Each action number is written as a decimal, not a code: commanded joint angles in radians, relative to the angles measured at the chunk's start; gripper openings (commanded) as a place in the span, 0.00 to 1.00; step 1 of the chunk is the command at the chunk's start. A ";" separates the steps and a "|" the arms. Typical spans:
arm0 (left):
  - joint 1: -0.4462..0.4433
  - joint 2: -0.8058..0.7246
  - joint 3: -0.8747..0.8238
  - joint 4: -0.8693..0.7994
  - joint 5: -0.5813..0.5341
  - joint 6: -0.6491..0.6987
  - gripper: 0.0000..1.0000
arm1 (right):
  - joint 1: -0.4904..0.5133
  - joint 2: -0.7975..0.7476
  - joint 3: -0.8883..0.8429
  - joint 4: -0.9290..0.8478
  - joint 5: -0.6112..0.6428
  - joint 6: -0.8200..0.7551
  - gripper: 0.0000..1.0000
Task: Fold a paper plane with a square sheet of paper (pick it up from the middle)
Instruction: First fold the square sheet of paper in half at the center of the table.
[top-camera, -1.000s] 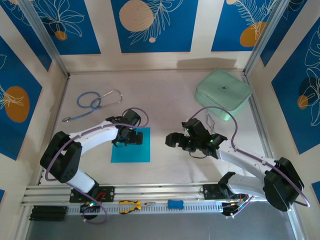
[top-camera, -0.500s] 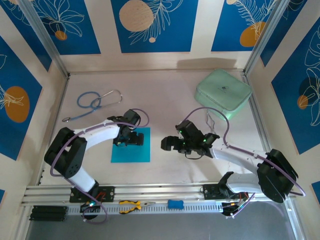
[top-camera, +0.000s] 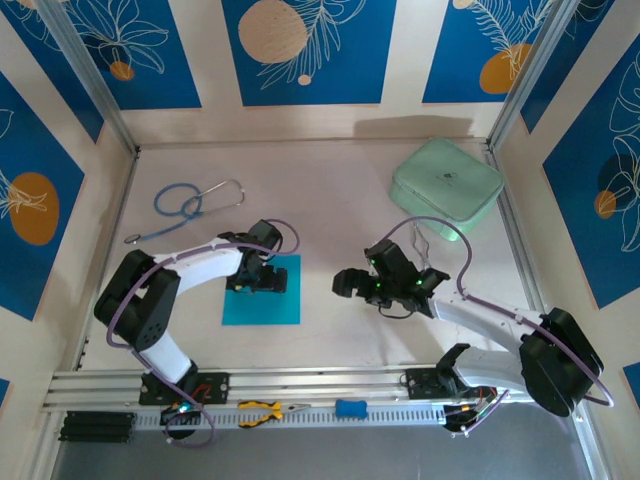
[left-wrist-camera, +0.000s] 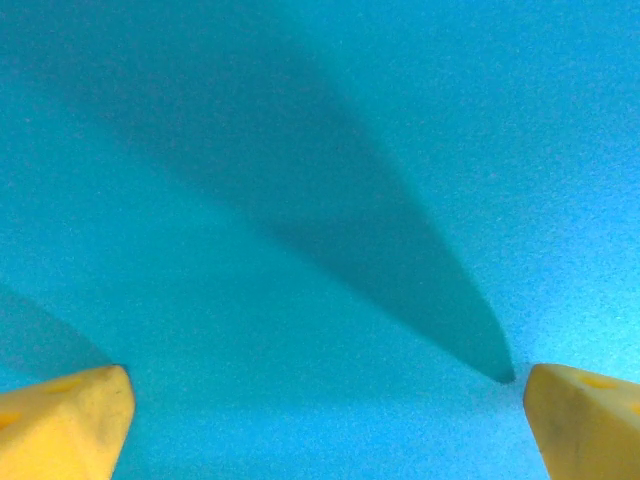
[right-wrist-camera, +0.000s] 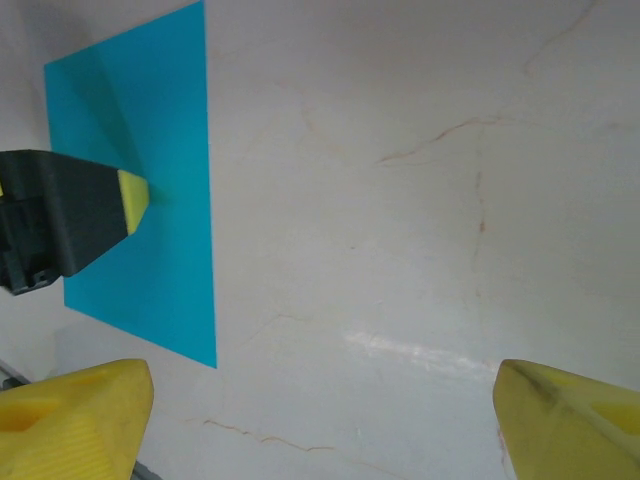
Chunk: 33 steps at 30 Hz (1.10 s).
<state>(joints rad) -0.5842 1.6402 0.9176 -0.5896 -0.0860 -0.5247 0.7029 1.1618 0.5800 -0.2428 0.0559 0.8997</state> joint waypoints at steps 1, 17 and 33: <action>0.008 0.014 0.025 -0.038 0.020 -0.006 1.00 | -0.008 0.002 0.000 0.017 -0.014 0.003 0.89; -0.003 0.093 0.013 -0.014 0.013 -0.047 1.00 | -0.003 0.033 0.018 0.013 -0.035 -0.008 0.89; -0.009 0.122 -0.011 0.008 0.015 -0.047 0.94 | 0.000 0.033 0.021 0.005 -0.034 -0.001 0.89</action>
<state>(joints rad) -0.5873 1.6901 0.9562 -0.5911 -0.0948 -0.5529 0.6979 1.1885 0.5812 -0.2279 0.0406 0.8993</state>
